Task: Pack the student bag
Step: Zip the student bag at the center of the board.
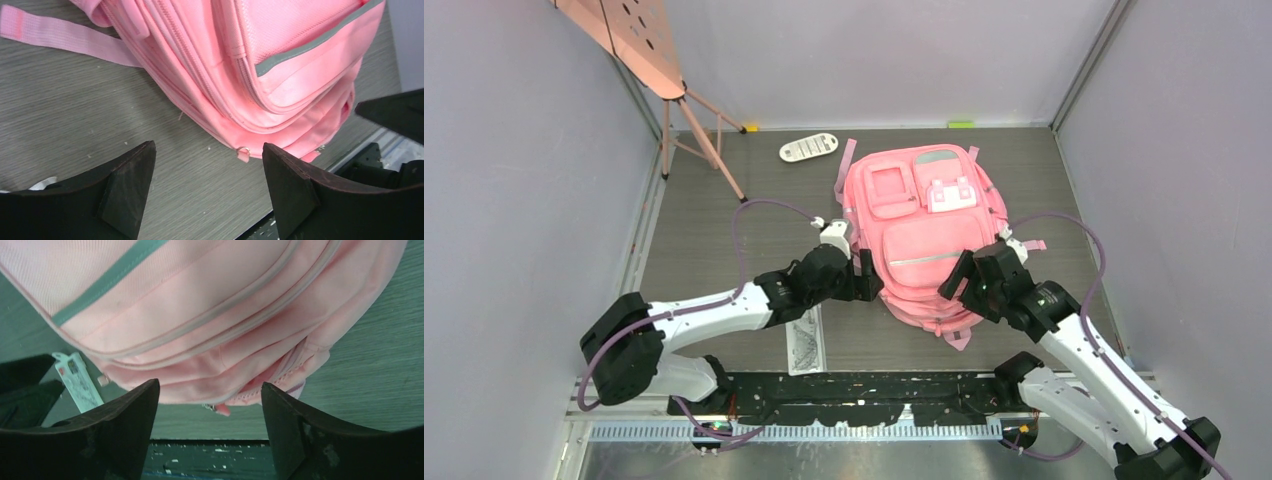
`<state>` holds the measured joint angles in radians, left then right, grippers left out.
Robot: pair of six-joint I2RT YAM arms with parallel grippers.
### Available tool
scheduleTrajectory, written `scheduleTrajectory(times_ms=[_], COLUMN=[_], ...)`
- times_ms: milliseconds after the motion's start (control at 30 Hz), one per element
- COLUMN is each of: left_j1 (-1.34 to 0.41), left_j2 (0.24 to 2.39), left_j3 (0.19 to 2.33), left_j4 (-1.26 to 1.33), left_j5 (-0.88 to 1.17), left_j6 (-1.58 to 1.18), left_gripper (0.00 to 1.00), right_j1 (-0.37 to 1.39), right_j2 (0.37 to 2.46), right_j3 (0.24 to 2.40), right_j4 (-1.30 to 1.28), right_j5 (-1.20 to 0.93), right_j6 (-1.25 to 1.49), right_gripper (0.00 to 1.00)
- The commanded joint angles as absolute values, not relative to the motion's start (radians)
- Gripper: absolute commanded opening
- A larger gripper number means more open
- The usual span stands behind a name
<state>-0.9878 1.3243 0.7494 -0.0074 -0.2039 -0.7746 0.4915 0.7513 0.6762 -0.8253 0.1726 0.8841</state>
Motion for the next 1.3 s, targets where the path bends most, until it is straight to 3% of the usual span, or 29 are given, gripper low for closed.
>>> scheduleTrajectory(times_ms=[0, 133, 433, 833, 1100, 1267], left_j1=[-0.981, -0.965, -0.962, -0.962, -0.962, -0.96], left_j2=[1.347, 1.394, 1.504, 1.548, 1.546, 1.504], left_j3=[0.727, 0.684, 0.702, 0.698, 0.698, 0.703], left_j4=[0.105, 0.226, 0.327, 0.34, 0.331, 0.281], left_j5=[-0.139, -0.1, -0.041, -0.067, -0.091, -0.143], left_j6=[-0.85, -0.916, -0.964, -0.974, -0.959, -0.92], left_gripper=[0.78, 0.72, 0.64, 0.53, 0.28, 0.04], right_j1=[0.544, 0.615, 0.805, 0.898, 0.911, 0.913], right_j2=[0.698, 0.702, 0.724, 0.818, 0.918, 0.985], right_j3=[0.714, 0.697, 0.649, 0.594, 0.586, 0.618], right_j4=[-0.88, -0.902, -0.901, -0.806, -0.707, -0.74], right_j5=[0.091, 0.084, 0.219, 0.344, 0.43, 0.46], right_j6=[0.849, 0.884, 1.001, 0.996, 0.95, 0.934], right_gripper=[0.77, 0.66, 0.53, 0.53, 0.46, 0.24])
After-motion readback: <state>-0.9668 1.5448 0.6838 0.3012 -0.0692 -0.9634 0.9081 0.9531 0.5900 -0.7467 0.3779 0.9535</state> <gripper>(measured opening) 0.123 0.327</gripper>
